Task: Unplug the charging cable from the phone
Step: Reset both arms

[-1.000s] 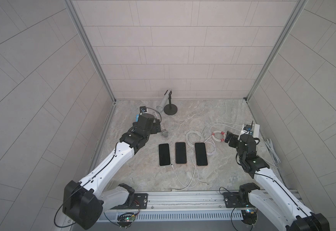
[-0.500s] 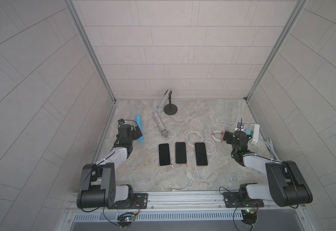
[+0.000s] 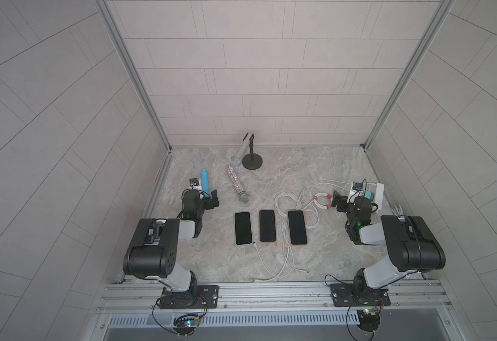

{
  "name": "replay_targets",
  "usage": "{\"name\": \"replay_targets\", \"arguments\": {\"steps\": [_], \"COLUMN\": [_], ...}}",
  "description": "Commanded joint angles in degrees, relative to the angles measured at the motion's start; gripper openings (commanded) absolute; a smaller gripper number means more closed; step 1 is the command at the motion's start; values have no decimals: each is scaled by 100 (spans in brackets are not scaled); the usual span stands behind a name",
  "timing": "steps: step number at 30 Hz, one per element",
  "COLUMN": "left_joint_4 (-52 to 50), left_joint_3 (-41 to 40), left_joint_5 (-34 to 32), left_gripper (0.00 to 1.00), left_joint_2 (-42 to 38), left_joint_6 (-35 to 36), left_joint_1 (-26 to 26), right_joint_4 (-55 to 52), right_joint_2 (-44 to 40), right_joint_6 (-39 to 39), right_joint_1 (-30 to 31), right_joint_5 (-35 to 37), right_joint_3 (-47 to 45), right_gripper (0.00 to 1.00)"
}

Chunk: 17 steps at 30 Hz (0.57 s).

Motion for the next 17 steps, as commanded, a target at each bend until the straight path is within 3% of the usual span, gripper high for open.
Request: {"name": "replay_targets", "arguments": {"steps": [1, 4, 17], "left_joint_4": [202, 829, 682], "left_joint_3": [72, -95, -55], "left_joint_5": [73, 26, 28], "left_gripper": [100, 100, 100], "left_joint_2": [-97, 69, 47], "left_joint_6": [230, 243, 224], "left_joint_1": [-22, -37, -26], "right_joint_4": [346, 379, -75], "right_joint_2": [-56, -49, -50], "right_joint_6": [-46, -46, -350], "right_joint_1": [-56, -57, 88], "right_joint_5": [-476, -505, -794], "right_joint_3": [94, 98, 329], "right_gripper": [100, 100, 100]}}
